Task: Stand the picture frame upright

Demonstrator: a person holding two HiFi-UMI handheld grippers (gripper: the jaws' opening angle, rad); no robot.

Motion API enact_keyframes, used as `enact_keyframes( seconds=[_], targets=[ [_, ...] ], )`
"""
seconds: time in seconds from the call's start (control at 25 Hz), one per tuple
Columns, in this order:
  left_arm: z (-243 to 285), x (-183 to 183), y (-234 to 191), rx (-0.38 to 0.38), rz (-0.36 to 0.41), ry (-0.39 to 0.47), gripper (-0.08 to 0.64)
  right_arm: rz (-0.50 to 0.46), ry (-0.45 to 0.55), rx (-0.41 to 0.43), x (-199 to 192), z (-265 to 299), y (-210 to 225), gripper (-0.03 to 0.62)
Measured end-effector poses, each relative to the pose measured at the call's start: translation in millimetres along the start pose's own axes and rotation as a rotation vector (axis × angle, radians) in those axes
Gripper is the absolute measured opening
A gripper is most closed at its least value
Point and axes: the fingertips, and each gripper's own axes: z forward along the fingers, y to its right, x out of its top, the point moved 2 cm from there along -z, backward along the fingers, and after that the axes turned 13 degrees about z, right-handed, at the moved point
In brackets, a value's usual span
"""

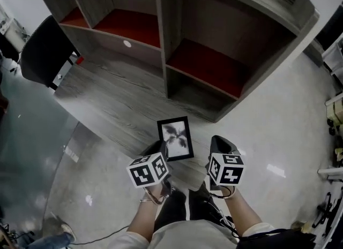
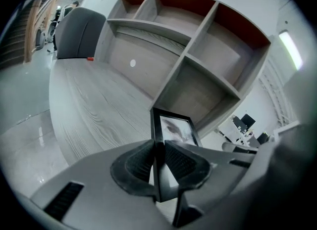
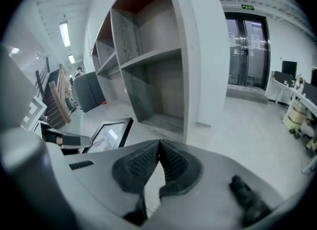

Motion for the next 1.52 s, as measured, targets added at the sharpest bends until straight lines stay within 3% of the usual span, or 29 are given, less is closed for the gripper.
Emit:
enact_keyframes(
  seconds=[0.48, 0.96, 1.2, 1.52],
  targets=[
    [22, 14, 52, -0.096, 0.112, -0.010, 0.074, 0.133, 0.093, -0.120, 13, -37, 60, 0.031],
    [44, 33, 65, -0.089, 0.198, 0.005, 0.074, 0.192, 0.110, -0.160, 13, -40, 90, 0.031],
    [72, 43, 59, -0.081, 0.265, 0.077, 0.074, 0.206, 0.145, -0.166, 9, -13, 113, 0.031],
    [112, 62, 59, -0.123, 0.321, 0.239, 0.072, 0.196, 0.225, -0.178, 6, 29, 149, 0.031]
  ],
)
